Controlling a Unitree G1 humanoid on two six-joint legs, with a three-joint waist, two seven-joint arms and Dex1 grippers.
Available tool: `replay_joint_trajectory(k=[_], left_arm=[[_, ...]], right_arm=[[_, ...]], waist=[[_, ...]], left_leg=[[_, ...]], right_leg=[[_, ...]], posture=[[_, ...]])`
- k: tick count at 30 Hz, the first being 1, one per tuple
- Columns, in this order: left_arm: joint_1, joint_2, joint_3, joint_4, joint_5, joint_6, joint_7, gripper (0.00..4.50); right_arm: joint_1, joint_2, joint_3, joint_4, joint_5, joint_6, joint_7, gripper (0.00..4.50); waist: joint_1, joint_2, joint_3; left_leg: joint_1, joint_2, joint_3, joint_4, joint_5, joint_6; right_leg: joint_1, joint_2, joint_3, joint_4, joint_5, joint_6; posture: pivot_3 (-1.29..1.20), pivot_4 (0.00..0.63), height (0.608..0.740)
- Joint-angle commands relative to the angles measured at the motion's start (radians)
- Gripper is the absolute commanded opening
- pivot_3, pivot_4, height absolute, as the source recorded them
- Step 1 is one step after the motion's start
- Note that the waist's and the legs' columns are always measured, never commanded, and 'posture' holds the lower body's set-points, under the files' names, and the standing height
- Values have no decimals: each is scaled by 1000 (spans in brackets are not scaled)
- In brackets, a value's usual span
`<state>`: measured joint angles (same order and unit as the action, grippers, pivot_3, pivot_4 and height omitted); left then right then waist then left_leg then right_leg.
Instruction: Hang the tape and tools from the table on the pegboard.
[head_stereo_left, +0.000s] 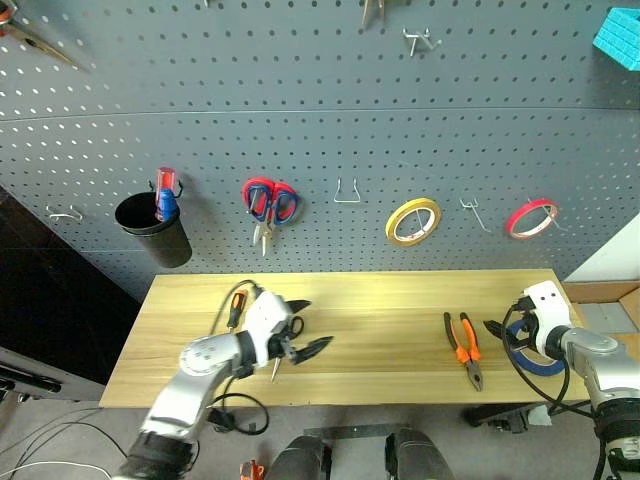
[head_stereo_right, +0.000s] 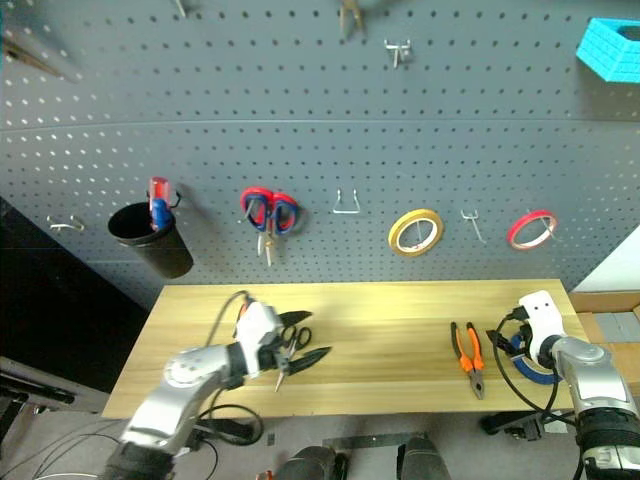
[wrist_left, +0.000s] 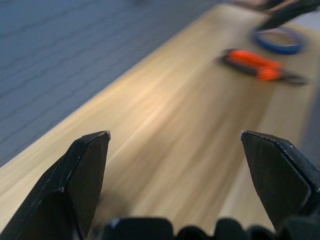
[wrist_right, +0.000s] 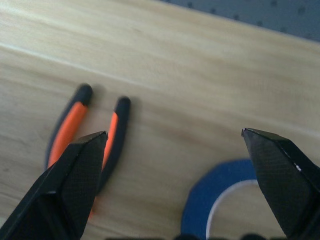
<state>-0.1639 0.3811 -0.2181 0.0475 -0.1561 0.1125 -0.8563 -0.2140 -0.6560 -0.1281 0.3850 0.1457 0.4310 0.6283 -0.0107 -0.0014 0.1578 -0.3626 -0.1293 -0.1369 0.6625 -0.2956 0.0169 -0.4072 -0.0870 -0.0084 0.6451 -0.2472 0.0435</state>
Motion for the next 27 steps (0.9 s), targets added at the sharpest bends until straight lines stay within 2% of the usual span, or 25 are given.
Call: replay_joint_trajectory(k=[1, 7, 13, 20, 26, 27], left_arm=[[-58, -80, -102, 78, 66, -51, 13, 4474], [-103, -146, -208, 137, 109, -95, -31, 4474], [-114, -194, -268, 123, 135, -79, -28, 4474], [-71, -136, -245, -4, 109, -23, -41, 4474], [-49, -72, -223, -89, 94, 16, -47, 4474], [-49, -67, -220, -98, 91, 23, -48, 4500]], right_arm=[[15, 10, -27, -79, 16, 39, -29, 4500], [72, 23, -90, -144, 43, 159, -90, 4500], [78, 48, -78, -110, 44, 176, -111, 4500], [23, 84, -64, 34, 22, 114, -124, 4500], [-9, 107, -80, 152, 33, 66, -140, 4500], [-6, 109, -85, 149, 37, 65, -140, 4311]], waist=[[-8, -2, 8], [-28, -5, 38], [-31, -7, 65], [-45, -9, 90], [-44, -18, 97], [-44, -20, 98]], left_leg=[[0, 0, 0, 0, 0, 0], [-1, 1, 1, 0, 0, 1], [-2, 1, 2, 0, -1, 2], [-2, 2, 2, 0, -1, 2], [-2, 2, 2, 0, -1, 2], [-2, 2, 2, 0, -1, 2]], right_leg=[[0, 0, 0, 0, 0, 0], [-1, 0, 1, 0, 0, 0], [-2, 0, 1, 0, 0, 0], [-3, 0, 1, 1, 0, 0], [-2, 0, 0, 0, 0, 0], [-2, 0, 0, 0, 0, 0]], posture=[[-168, 218, 740], [-187, 251, 740], [-182, 286, 740], [-144, 305, 740], [-123, 312, 740], [-123, 313, 740]])
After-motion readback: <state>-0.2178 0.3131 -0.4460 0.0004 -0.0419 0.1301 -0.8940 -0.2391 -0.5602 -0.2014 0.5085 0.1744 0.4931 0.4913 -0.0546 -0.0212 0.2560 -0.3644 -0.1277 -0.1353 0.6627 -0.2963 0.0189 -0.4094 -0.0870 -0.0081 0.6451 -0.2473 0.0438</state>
